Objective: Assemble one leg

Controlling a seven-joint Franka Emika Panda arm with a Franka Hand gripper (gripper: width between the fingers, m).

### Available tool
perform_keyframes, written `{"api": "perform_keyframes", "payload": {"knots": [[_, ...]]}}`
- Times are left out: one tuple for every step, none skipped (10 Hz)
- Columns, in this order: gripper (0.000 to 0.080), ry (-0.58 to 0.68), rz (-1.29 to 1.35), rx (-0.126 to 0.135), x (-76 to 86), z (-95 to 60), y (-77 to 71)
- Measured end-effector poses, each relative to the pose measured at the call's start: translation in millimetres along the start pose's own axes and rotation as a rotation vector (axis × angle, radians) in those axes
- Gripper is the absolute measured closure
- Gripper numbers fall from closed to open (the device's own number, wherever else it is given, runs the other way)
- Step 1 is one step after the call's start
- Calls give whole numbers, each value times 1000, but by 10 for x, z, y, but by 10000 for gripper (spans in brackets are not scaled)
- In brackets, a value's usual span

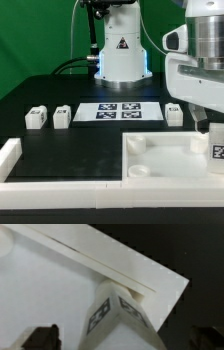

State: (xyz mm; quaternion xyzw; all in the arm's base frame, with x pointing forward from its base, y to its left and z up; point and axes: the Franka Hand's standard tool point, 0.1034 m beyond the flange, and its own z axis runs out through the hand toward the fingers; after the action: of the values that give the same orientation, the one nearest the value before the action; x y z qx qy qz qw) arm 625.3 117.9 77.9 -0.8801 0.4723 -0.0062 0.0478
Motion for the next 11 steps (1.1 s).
{"api": "perform_keyframes", "payload": {"knots": [[153,0,-116,0,3,0,2],[151,3,-256,-3,20,-8,4],[151,6,-434,-1,66,-36,-9],[151,5,-601,-2,87,-42,-28],[151,1,-746,-14,77,10,-56],[151,1,-791,-14,77,21,-65],[151,2,-794,-14,84,19,-63],[151,2,-764,-13,83,20,-62],[248,2,-754,-13,83,21,-62],[383,2,-709,-13,82,22,-62],[383,2,-611,-13,86,22,-58]]}}
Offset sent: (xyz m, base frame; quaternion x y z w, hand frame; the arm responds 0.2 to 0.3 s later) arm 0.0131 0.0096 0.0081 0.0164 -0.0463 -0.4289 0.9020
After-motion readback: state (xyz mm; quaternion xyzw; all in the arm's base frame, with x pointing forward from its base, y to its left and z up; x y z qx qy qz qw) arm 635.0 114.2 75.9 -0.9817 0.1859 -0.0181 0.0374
